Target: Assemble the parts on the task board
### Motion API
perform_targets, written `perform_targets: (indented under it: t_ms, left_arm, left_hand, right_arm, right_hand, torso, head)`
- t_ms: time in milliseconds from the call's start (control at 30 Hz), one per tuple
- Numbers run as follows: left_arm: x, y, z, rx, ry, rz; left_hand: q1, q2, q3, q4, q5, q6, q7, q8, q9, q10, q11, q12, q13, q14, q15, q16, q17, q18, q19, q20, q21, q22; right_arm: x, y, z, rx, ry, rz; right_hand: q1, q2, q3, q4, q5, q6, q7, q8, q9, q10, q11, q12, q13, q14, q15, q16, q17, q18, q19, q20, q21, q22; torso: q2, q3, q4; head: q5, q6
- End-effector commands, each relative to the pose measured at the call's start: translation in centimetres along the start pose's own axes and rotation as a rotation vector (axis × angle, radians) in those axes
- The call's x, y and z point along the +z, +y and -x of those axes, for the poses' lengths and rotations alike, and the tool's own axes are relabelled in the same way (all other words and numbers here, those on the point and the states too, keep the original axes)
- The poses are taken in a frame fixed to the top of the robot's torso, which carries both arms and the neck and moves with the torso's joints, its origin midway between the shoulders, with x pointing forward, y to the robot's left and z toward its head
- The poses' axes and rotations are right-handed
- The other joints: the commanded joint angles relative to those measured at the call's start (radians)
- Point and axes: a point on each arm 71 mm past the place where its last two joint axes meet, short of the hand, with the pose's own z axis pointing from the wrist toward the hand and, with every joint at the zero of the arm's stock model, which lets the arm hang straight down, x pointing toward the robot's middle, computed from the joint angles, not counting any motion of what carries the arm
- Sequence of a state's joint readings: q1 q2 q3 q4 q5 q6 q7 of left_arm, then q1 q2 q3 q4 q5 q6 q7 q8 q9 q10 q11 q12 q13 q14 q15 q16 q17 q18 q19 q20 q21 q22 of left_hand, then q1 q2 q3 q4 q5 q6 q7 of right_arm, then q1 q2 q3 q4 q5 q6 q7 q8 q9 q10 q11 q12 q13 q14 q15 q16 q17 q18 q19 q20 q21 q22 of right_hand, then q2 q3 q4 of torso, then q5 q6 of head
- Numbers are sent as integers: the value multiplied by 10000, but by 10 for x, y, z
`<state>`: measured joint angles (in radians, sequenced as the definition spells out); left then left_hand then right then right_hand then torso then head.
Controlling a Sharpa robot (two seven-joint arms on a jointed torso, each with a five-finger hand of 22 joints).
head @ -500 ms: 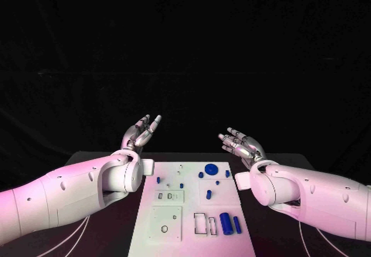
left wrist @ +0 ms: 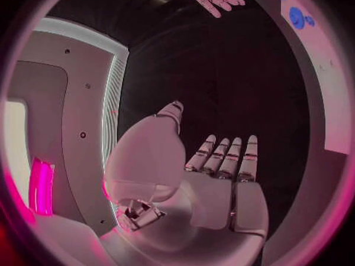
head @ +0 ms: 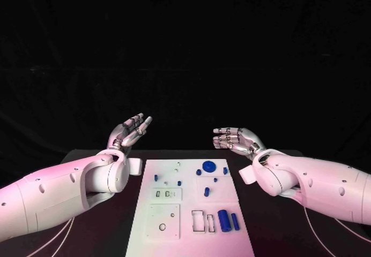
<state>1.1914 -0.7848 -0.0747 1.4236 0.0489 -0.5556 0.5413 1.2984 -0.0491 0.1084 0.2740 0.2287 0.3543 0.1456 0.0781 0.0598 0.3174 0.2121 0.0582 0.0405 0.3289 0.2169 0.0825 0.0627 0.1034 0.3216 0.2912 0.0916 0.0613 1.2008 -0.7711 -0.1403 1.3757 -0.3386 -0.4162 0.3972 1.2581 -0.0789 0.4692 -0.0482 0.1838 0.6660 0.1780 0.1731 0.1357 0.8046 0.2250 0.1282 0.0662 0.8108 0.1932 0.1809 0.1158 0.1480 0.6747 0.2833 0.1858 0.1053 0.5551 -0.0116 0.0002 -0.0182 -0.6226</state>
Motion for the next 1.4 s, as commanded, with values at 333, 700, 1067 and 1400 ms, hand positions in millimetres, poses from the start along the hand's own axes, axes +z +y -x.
perform_targets:
  t_ms: [333, 700, 1067, 1400]
  left_arm:
    - [-7, -9, -5, 141, 600, -361]
    - [-25, -20, -5, 61, 1332, -251]
    - [-43, -30, -13, -388, 2019, -283]
    - [-47, -34, -16, -533, 2188, -276]
  left_hand:
    - [2523, -747, 1049, -487, -5, 5054, 844, 1686, 909, 6501, -325, 1097, 264, 6372, -820, 2476, 1521, 813, 5336, -407, 2525, 992]
    - [2539, -1159, 1630, -344, -53, 5530, 705, 1713, 915, 7345, -540, 776, 261, 7330, -1154, 3009, 2097, 796, 6021, -811, 3268, 1311]
    - [2372, -1349, 1602, -257, -77, 5510, 700, 1667, 906, 7388, -534, 661, 260, 7276, -1136, 3002, 2183, 781, 6035, -826, 3358, 1350]
    - [2352, -1373, 1629, -250, -69, 5468, 720, 1625, 896, 7347, -514, 558, 257, 7199, -1118, 2969, 2231, 788, 6113, -843, 3466, 1398]
  right_arm:
    - [7, 15, -4, -4052, 1247, 1267]
    - [18, 27, -5, -7670, 2305, 1361]
    - [24, 34, -20, -11004, 2901, 1586]
    - [29, 34, -26, -12047, 2881, 1332]
  right_hand:
    - [123, -537, 875, -506, -95, 2414, 505, 606, 327, 2870, -611, -179, -21, 2701, -764, 741, 332, 360, 2244, -531, 1145, 380]
    - [243, -709, 494, -728, 96, 3122, 73, 743, 500, 4237, -1123, -346, 74, 4569, -1459, 1510, 1077, 331, 3823, -1315, 2954, 1358]
    - [-274, -1232, 713, -463, 275, 3199, -101, 510, 639, 4286, -1393, -648, 280, 6739, -1929, 7477, 5799, -250, 6258, -1899, 8570, 6933]
    - [-387, -1504, 740, -220, 270, 3135, -68, 469, 843, 3421, -1218, -616, 343, 6785, -1778, 10481, 8984, -659, 6972, -1685, 11120, 10257]
  torso:
    - [379, -39, 103]
    - [820, -109, 270]
    - [1279, -275, 463]
    - [1542, -382, 600]
  head:
    - [-150, -26]
    - [-304, -97]
    - [-528, -99]
    - [-649, -115]
